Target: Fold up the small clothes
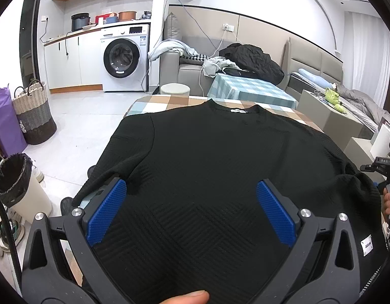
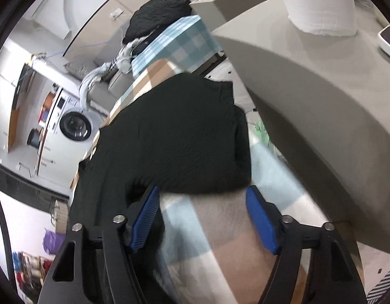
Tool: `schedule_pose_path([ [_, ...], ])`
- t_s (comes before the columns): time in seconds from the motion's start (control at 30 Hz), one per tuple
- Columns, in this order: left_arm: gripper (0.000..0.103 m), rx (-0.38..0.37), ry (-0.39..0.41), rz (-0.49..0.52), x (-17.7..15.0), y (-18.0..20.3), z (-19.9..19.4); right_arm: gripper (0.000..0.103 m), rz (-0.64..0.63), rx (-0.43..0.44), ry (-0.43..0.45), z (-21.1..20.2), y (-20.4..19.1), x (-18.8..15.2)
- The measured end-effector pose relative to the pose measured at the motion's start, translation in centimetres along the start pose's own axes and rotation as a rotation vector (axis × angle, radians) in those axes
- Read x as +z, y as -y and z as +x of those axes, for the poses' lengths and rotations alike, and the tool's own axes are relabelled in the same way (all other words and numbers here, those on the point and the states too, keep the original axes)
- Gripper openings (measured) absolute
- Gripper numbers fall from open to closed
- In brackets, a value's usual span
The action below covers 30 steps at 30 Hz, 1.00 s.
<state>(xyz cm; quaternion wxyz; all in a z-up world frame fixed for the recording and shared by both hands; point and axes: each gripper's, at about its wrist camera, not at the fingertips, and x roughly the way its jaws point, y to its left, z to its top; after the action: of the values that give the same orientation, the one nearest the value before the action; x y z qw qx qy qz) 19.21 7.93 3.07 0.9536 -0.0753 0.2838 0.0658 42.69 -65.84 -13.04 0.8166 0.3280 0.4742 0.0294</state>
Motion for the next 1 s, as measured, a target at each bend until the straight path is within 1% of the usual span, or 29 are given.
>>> schedule_pose_path([
  [0.07,0.102,0.002,-0.002,-0.004,-0.1,-0.1,0.3,0.064,0.007,-0.019,0.016,0.2,0.0,0.6],
  [0.1,0.102,0.001,-0.003,-0.005,-0.1,0.0,0.4,0.054,0.003,-0.039,0.024,0.3,-0.1,0.7],
  [0.13,0.102,-0.003,-0.005,-0.004,-0.1,0.0,0.6,0.038,-0.011,-0.086,0.039,0.6,-0.3,1.0],
  [0.2,0.102,-0.001,-0.001,0.002,-0.1,0.4,1.0,0.02,-0.026,-0.139,0.047,1.1,-0.5,1.4],
  [0.23,0.102,0.002,0.001,0.004,-0.2,0.4,1.0,0.018,-0.033,-0.162,0.055,1.2,-0.6,1.7],
  [0.3,0.102,0.004,0.008,0.002,-0.2,0.5,1.1,0.016,-0.042,-0.186,0.076,1.2,-0.7,2.1],
  [0.4,0.102,0.0,0.019,-0.006,-0.4,0.3,1.1,0.015,-0.077,-0.209,0.124,0.0,-1.3,2.6],
  [0.5,0.102,0.005,0.031,-0.014,-0.5,-0.1,0.9,0.015,-0.134,-0.207,0.177,-1.1,-3.6,3.6],
  [0.57,0.102,0.002,0.037,-0.025,-0.5,-0.5,0.6,0.015,-0.194,-0.157,0.216,-1.9,-6.3,4.1],
  [0.6,0.102,0.002,0.042,-0.03,-0.5,-0.7,0.3,0.015,-0.248,-0.098,0.236,-2.3,-8.5,4.3],
  [0.67,0.102,0.008,0.053,-0.041,-0.5,-1.2,-0.1,0.015,-0.362,-0.022,0.241,-2.4,-12.7,3.6],
  [0.73,0.102,0.014,0.061,-0.05,-0.6,-1.7,-0.5,0.015,-0.472,0.063,0.196,-1.8,-16.4,2.3],
  [0.77,0.102,0.018,0.064,-0.053,-0.6,-1.9,-0.6,0.015,-0.527,0.1,0.16,-1.3,-18.1,1.5],
  [0.8,0.102,0.024,0.067,-0.054,-0.6,-2.1,-0.8,0.015,-0.601,0.144,0.104,-0.5,-20.1,-0.1],
  [0.9,0.102,0.044,0.073,-0.059,-0.6,-2.8,-1.3,0.015,-0.73,0.162,0.003,1.5,-22.7,-3.8],
  [0.97,0.102,0.052,0.076,-0.075,-0.7,-3.5,-1.5,0.015,-0.763,0.152,-0.078,2.9,-22.9,-5.4],
  [1.0,0.102,0.055,0.073,-0.08,-0.7,-3.7,-1.4,0.018,-0.77,0.141,-0.101,3.4,-22.7,-6.1],
])
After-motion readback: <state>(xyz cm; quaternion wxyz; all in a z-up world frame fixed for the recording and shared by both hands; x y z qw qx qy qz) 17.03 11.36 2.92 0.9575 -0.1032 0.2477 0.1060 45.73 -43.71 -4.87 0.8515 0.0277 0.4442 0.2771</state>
